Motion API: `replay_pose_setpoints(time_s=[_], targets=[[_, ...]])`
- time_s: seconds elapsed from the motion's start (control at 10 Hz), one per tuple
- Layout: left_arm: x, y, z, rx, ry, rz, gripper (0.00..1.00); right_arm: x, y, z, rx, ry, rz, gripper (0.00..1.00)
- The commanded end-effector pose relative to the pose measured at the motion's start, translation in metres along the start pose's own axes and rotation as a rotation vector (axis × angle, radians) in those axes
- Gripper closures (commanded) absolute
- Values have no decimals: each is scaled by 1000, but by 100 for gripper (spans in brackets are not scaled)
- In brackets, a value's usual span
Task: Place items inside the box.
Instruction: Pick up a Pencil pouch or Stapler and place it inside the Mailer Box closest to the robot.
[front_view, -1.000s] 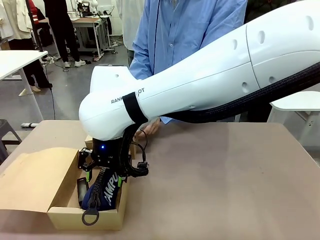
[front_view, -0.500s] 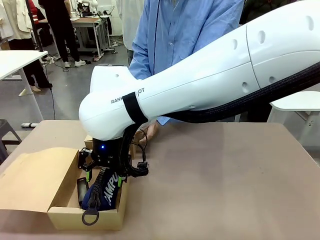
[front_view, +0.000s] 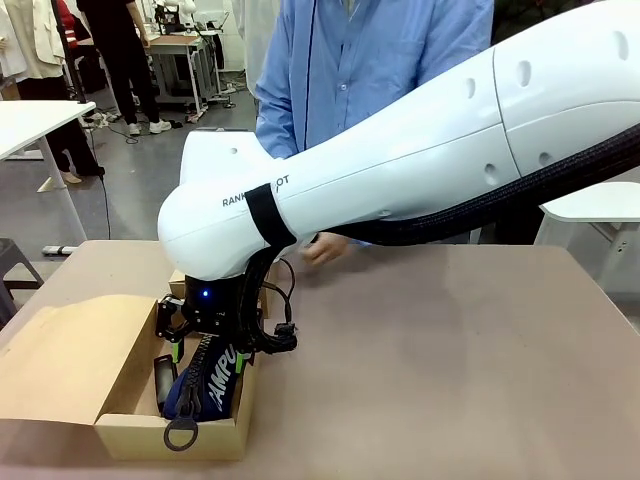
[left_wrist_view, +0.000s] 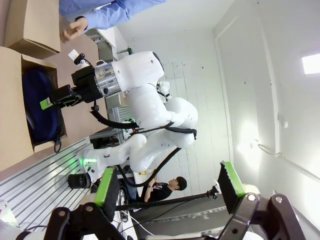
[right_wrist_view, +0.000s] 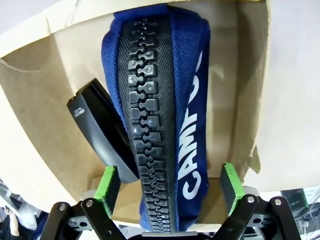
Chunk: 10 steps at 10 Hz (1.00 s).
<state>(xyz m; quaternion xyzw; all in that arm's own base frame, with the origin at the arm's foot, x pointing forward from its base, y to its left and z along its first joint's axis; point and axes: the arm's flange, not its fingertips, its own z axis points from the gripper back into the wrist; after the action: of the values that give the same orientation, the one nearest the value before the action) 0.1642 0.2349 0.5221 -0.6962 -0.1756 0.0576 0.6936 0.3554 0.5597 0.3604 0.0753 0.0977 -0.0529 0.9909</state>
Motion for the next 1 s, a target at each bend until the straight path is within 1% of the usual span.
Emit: replay_pose_setpoints(time_s=[0.0,0.2,0.3,0.4,0.5,0.6,0.7,0.8,0.9], targets=[[-1,-3,0,-13,-4,-18,0,-6,-7,1,21,4,25,0],[-1,-3,0,-13,-4,-18,0,-7,-10,7,37,0,49,0],[-1,-3,0,-13,-4,-18,0,-9,-21,20,89,-5,91,0],[-1,-3,0,-13,-4,-18,0,-15,-41,41,186,-35,112,0],[-1,-3,0,-13,-4,-18,0,-24,-74,65,300,-79,122,0],[-1,-3,0,-13,-4,-18,0,-35,-115,87,424,-109,122,0],[-1,-3,0,-13,-4,-18,0,-45,-154,100,511,-147,102,0],[-1,-3,0,-13,-4,-18,0,-56,-201,110,658,-151,127,0],[-1,-3,0,-13,-4,-18,0,-64,-242,111,773,-180,16,0]])
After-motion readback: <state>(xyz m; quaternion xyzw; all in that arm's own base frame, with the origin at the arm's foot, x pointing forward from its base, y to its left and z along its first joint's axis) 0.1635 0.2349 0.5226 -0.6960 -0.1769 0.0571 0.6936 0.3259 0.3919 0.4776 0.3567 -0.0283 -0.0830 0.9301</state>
